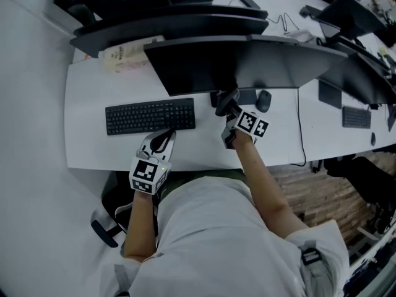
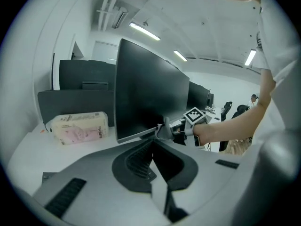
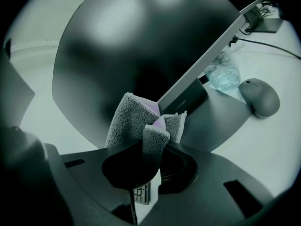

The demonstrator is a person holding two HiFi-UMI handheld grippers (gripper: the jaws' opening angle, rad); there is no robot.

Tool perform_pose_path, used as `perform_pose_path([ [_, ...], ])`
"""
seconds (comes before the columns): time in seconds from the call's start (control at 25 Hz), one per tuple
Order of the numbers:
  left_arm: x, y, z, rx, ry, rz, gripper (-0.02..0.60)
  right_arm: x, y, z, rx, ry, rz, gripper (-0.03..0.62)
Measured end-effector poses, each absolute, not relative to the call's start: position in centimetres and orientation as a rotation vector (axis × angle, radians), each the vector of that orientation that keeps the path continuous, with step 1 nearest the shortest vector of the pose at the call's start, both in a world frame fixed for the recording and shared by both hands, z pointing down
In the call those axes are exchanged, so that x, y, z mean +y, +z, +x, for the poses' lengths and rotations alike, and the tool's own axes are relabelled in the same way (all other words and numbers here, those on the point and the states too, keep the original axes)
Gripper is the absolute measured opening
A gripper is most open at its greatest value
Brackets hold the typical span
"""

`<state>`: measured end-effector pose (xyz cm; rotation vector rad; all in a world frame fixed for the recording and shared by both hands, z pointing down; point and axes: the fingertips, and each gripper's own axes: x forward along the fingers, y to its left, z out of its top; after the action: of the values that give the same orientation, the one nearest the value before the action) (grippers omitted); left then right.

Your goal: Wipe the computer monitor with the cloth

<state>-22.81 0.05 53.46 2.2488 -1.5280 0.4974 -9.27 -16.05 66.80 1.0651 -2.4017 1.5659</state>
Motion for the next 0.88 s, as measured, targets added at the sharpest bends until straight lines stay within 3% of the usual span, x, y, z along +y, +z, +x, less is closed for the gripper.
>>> perform_pose_path([
  [0.88, 4.9, 54.7, -30.5, -1.580, 0.463, 2.189, 0.002, -9.4, 66.2, -24.0, -2.430, 1.567, 0.776, 0.074],
])
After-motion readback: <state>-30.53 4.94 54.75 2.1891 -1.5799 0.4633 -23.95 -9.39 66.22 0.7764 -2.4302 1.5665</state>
